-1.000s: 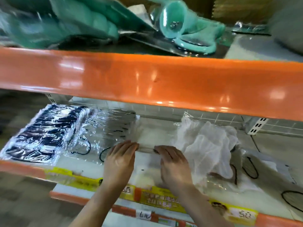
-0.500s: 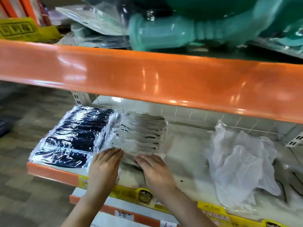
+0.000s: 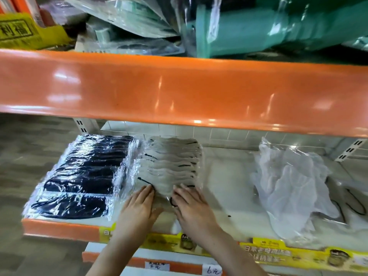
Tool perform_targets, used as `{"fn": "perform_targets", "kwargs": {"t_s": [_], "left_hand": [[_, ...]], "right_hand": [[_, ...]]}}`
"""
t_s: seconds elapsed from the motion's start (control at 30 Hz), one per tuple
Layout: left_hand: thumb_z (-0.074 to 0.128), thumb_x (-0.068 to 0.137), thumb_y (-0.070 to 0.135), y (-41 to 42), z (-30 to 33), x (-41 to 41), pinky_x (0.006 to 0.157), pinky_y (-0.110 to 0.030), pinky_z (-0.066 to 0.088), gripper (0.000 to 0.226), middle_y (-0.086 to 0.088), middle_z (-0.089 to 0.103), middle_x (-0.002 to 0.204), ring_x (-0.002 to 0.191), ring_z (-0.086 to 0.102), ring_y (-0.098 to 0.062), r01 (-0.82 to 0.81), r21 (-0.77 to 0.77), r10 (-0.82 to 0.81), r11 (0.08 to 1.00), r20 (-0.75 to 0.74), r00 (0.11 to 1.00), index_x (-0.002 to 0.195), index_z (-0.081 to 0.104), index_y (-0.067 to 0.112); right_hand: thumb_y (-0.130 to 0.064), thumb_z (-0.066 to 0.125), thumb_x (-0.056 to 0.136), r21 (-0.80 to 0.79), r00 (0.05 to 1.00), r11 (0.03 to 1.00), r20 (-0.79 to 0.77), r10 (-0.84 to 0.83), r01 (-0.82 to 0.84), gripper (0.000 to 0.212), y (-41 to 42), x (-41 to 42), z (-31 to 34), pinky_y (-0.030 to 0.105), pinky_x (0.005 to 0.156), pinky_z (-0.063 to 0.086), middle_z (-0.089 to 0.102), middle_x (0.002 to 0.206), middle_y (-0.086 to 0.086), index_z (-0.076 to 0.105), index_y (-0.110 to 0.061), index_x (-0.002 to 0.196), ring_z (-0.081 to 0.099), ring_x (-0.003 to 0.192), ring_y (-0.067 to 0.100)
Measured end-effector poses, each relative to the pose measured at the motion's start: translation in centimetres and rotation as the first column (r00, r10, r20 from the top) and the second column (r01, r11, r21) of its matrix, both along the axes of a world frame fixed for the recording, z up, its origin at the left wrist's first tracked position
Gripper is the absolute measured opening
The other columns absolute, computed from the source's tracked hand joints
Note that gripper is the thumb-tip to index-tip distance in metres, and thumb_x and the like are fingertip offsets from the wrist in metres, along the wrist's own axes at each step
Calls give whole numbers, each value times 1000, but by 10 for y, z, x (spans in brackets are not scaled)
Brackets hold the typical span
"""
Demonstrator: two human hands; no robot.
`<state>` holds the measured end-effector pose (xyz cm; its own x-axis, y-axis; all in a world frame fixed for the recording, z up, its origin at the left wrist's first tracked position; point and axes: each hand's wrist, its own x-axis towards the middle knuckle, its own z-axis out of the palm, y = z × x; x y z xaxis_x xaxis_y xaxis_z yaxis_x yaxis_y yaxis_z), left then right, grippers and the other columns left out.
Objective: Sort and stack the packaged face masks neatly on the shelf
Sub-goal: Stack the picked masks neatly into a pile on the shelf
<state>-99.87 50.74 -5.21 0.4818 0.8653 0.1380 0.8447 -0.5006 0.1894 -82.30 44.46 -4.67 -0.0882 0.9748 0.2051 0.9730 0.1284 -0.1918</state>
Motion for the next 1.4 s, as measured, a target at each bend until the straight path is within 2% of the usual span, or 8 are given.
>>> {"fn": "perform_targets", "kwargs": {"t_s": [0.1,0.3,0.5,0.73,0.83,0.9,1.23,1.4], "left_hand": [[40,78,44,-3,-1,3,91,-33,33,60,-13,70,110,99,68,-30,-44,76,43,996,13,999,103,72,0],[37,77,42,1,-8,5,92,-35,40,60,-14,68,113,103,66,-32,-113,81,118,990,-62,991,104,72,1],[38,76,38,-5,3,25,74,-51,54,60,-20,66,114,101,65,-41,-154,63,156,986,-28,987,111,66,-2],[41,78,31,-46,21,127,73,-41,56,46,-14,66,113,98,67,-32,63,104,-76,993,127,989,112,62,9],[41,77,32,-64,21,174,75,-44,57,48,-13,66,115,102,66,-31,144,65,-154,987,181,971,111,65,7],[42,75,30,-77,23,203,75,-40,57,47,-11,66,116,104,65,-29,207,80,-220,975,207,953,110,66,9],[43,74,38,-130,16,318,83,-38,54,44,-5,66,117,109,63,-28,440,149,-459,885,129,879,114,52,22],[82,52,56,-141,2,352,82,-47,52,78,-7,64,116,112,55,-32,398,118,-400,910,-3,916,114,50,22]], "right_hand": [[-25,82,55,24,998,997,13,-69,68,57,3,-2,-5,42,101,41,63,123,-4,69,-22,111,59,118,19],[-27,83,56,136,986,977,-57,-159,166,51,8,0,-15,37,97,49,64,120,0,71,-20,106,63,110,19],[-23,75,65,257,986,959,-142,-82,117,38,1,13,-4,27,91,51,64,111,-4,69,-23,102,63,98,15],[-20,78,60,230,975,957,-170,-141,178,47,-29,73,11,26,89,53,66,107,-3,69,-19,106,63,102,15],[-24,58,68,246,959,934,-183,-216,258,34,-48,112,14,25,87,51,66,104,-5,69,-19,100,63,99,15],[-28,44,70,244,933,909,-216,-289,338,37,-63,142,16,24,83,48,66,99,-5,68,-19,96,63,94,15],[-23,41,72,216,727,695,-176,-664,686,35,-141,269,16,40,81,48,65,93,2,69,-17,91,61,88,29],[-33,44,80,-9,614,619,-110,-781,785,38,-166,308,14,49,74,53,66,92,12,68,-7,94,65,84,37]]}}
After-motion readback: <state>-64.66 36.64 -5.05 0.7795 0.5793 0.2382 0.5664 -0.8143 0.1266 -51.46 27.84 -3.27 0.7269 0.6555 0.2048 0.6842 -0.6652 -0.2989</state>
